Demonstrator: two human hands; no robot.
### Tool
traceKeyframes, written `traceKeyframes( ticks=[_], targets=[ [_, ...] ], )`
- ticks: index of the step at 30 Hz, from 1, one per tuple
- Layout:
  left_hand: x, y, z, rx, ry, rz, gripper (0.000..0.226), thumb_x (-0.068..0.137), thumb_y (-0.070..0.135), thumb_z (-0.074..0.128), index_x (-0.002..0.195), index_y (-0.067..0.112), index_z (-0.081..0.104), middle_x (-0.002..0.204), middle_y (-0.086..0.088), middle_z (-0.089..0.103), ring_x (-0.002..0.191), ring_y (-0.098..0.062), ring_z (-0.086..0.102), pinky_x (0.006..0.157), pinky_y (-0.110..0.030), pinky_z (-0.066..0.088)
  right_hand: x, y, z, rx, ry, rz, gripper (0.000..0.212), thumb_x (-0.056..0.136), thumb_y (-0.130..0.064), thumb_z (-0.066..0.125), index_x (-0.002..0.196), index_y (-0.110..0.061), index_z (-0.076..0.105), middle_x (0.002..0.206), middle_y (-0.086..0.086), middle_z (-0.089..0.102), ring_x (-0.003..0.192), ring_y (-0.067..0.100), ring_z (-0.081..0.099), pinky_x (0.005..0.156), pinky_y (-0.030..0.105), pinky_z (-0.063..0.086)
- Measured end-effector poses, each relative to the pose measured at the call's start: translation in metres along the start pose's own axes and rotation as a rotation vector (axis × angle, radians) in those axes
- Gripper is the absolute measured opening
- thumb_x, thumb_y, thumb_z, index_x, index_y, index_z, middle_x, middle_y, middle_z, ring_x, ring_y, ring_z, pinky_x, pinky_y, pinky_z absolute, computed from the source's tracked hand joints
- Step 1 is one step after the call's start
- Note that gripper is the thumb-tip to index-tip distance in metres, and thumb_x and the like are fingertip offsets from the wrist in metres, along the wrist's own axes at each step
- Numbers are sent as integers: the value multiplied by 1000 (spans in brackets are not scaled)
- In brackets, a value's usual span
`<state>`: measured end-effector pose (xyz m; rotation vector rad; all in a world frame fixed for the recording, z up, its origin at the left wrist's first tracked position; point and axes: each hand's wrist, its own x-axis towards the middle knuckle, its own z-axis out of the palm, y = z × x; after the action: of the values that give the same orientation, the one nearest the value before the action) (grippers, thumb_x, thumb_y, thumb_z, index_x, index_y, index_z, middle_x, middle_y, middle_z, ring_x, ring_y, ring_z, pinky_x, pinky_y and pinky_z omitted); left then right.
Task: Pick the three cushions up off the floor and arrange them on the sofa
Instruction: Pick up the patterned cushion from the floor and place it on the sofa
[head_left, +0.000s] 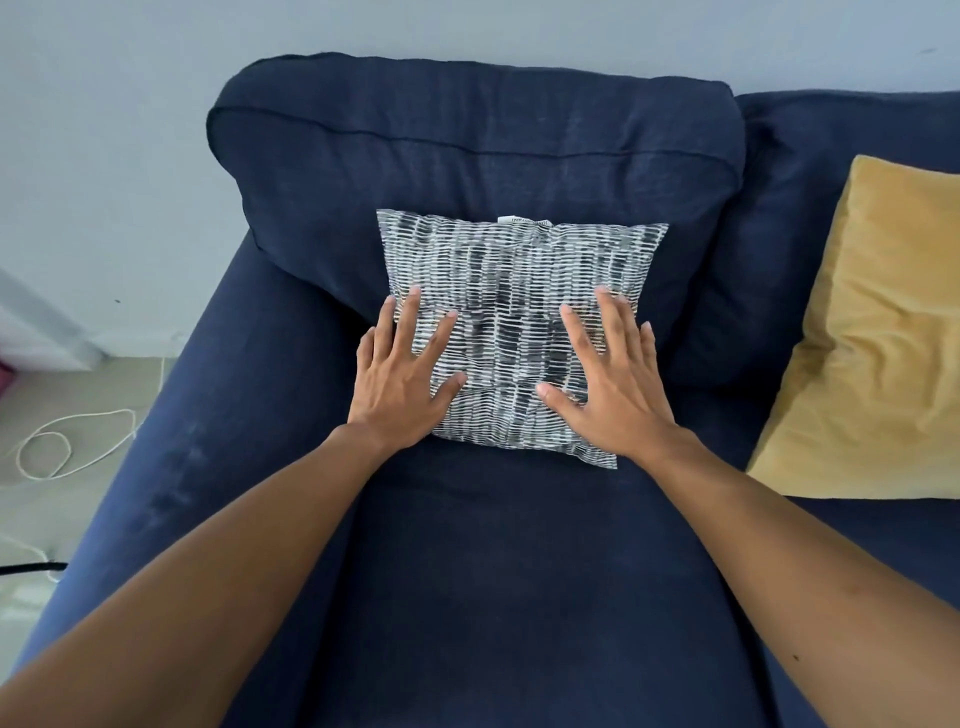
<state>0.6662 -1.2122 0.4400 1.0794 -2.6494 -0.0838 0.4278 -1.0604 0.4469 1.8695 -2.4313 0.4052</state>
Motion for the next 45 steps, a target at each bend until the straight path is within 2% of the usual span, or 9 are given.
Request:
traceKeyframes(
  ticks=[6, 12, 16, 19, 25, 28, 35, 40, 45],
  targets=[
    [29, 0, 26, 21, 6, 41, 65, 104, 58, 34, 162, 34, 16, 171, -11, -5, 156, -38, -2, 121, -60, 19, 22, -5, 29, -29, 8, -20, 88, 95, -71, 39, 163, -33, -3, 169, 12, -18, 156, 34, -16, 123, 63, 0],
    [72, 9, 57, 40, 97, 43, 62, 107, 52, 29, 163, 31, 11, 172, -7, -3, 157, -34, -3, 124, -57, 6, 66, 12, 59, -122, 78, -78, 80, 99, -61, 46, 163, -29, 11, 170, 15, -7, 156, 39, -9, 121, 66, 2],
    [109, 5, 71, 37, 124, 5, 61, 108, 52, 26, 163, 33, 6, 172, -3, -3, 157, -31, -7, 123, -60, -3, 98, 40, 77, -138, 87, -46, 79, 99, -71, 32, 163, -34, 7, 170, 10, -13, 155, 39, -13, 117, 70, -6],
    [126, -11, 78, 47, 145, 17, 59, 108, 52, 23, 163, 35, 7, 172, -3, -1, 157, -32, -5, 122, -62, -4, 108, 64, 82, -135, 103, -70, 82, 96, -77, 24, 163, -35, 5, 170, 9, -10, 156, 37, -9, 115, 72, -5],
    [137, -41, 82, 88, 191, 74, 60, 108, 53, 20, 163, 33, 7, 171, -8, 6, 157, -31, -1, 122, -61, -3, 113, 104, 81, -128, 133, -57, 84, 96, -77, 28, 163, -35, 0, 170, 10, -7, 156, 38, -6, 113, 76, -3],
    [134, -50, 75, 105, 165, 55, 60, 108, 53, 19, 163, 34, 4, 171, -7, 2, 157, -28, -2, 122, -61, -5, 110, 112, 73, -141, 103, -36, 85, 95, -79, 26, 162, -36, -1, 170, 10, -8, 156, 38, -8, 111, 78, -1],
    [106, -63, 40, 99, 157, 47, 58, 108, 51, 19, 163, 34, 10, 171, -6, -4, 157, -32, -9, 123, -59, -6, 78, 101, 46, -132, 84, 102, 86, 94, -77, 29, 163, -34, -1, 170, 13, -11, 156, 39, -10, 113, 78, 1],
    [68, -50, 45, 154, 158, 263, 59, 108, 49, 23, 163, 31, 12, 171, -11, 2, 157, -36, -5, 123, -61, -4, 47, 61, 47, -159, 124, 22, 85, 96, -77, 26, 163, -28, 10, 170, 17, -5, 156, 39, -4, 114, 74, -5],
    [36, -18, 77, 130, 157, 302, 60, 108, 50, 27, 163, 29, 16, 170, -13, 7, 157, -37, 2, 123, -62, 3, 31, 23, 82, -150, 149, -53, 86, 95, -79, 29, 163, -29, 10, 169, 17, -2, 156, 38, -5, 116, 67, -12]
  ],
)
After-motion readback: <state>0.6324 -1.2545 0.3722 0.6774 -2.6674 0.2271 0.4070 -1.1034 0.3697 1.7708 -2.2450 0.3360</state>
